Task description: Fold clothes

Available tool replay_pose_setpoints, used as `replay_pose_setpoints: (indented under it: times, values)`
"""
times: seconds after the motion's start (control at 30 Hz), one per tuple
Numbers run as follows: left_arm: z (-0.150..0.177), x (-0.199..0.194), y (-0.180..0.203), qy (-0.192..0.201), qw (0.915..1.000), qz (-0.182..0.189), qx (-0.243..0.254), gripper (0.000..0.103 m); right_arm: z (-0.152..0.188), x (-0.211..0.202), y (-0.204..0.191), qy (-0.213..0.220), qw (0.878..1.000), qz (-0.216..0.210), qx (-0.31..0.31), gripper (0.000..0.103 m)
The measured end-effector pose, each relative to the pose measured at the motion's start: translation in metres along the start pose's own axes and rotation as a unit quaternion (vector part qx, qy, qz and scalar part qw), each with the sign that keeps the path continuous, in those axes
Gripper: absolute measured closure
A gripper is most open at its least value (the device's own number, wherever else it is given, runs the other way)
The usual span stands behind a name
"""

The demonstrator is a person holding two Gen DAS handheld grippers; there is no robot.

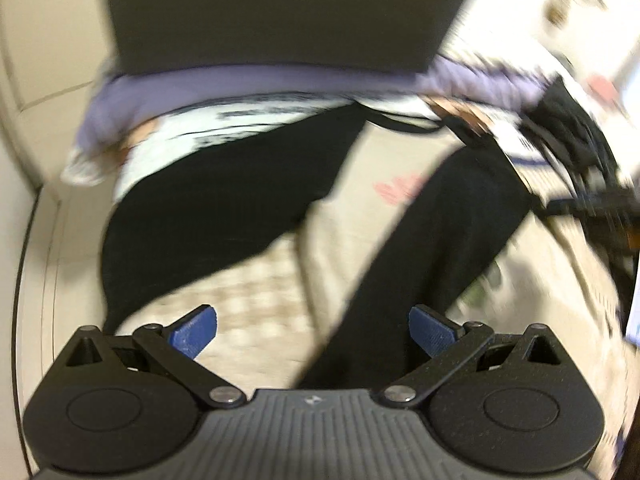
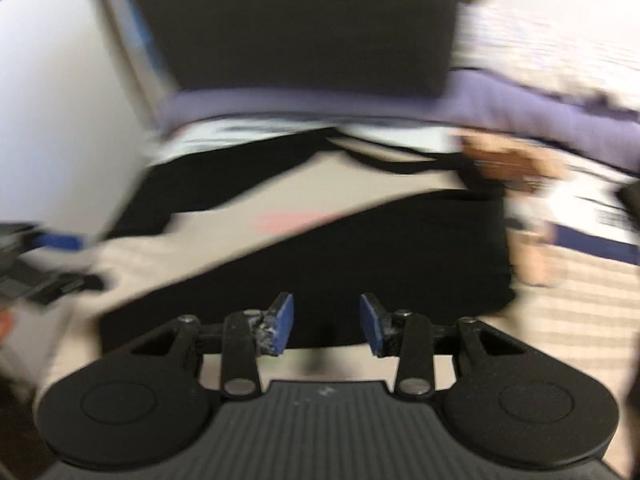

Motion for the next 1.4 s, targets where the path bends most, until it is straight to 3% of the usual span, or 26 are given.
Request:
replay_pose_setpoints:
  times: [0.1, 0.23, 0.37, 0.6, 0.77, 0.8, 0.87, 1.03, 1.17, 1.27, 1.4]
  values:
    - [0.001, 0.008, 0.015, -0.006, 0.9997, 0.003, 0.022, 0.001, -0.012, 0.003, 0.039, 0.013, 0.999, 0.027, 0.030, 0.063]
    - [0.005, 0.020, 0.027, -0.018, 0.9989, 0.006, 0.044, 0.001, -0.020, 0.012, 0.060, 0.018, 0.998, 0.054, 0.036, 0.064]
    - [0.008, 0.026, 0.033, -0.024, 0.9978, 0.003, 0.061, 0.001, 0.005, 0.026, 0.079, -0.001, 0.995, 0.098, -0.013, 0.065]
    - [0.005, 0.029, 0.043, -0.017, 0.9970, 0.002, 0.075, 0.001, 0.020, 0.040, 0.072, 0.003, 0.991, 0.107, -0.086, 0.068]
    - [0.004, 0.035, 0.051, -0.015, 0.9961, 0.001, 0.087, 0.001, 0.016, 0.054, 0.069, 0.005, 0.983, 0.141, -0.118, 0.069]
    - [0.005, 0.035, 0.052, -0.016, 0.9958, 0.002, 0.090, 0.001, 0.015, 0.057, 0.069, 0.007, 0.982, 0.144, -0.119, 0.073]
    - [0.005, 0.036, 0.053, -0.017, 0.9953, 0.002, 0.095, 0.001, 0.013, 0.057, 0.068, 0.012, 0.983, 0.141, -0.117, 0.090]
    - [0.004, 0.033, 0.053, -0.016, 0.9957, 0.011, 0.091, 0.001, 0.004, 0.040, 0.078, 0.043, 0.990, 0.119, -0.067, 0.096]
    - [0.004, 0.033, 0.053, -0.017, 0.9963, 0.035, 0.077, 0.001, 0.003, 0.034, 0.103, 0.041, 0.994, 0.099, 0.007, 0.097]
    - [0.005, 0.035, 0.057, -0.021, 0.9953, 0.040, 0.086, 0.001, 0.005, 0.036, 0.125, 0.034, 0.992, 0.075, 0.092, 0.097]
    - [0.012, 0.043, 0.060, -0.037, 0.9937, 0.036, 0.100, 0.001, 0.013, 0.050, 0.140, 0.014, 0.987, 0.066, 0.143, 0.094]
Point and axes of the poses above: each gripper's, at about its wrist camera, not at the fingertips, and x roughly the way its jaws point, y to its right, z to its underside, the point moved 6 cm from there along x, roughly the way its jaws point, and after that the axes turned 8 degrees about x, right-handed, at the moved point
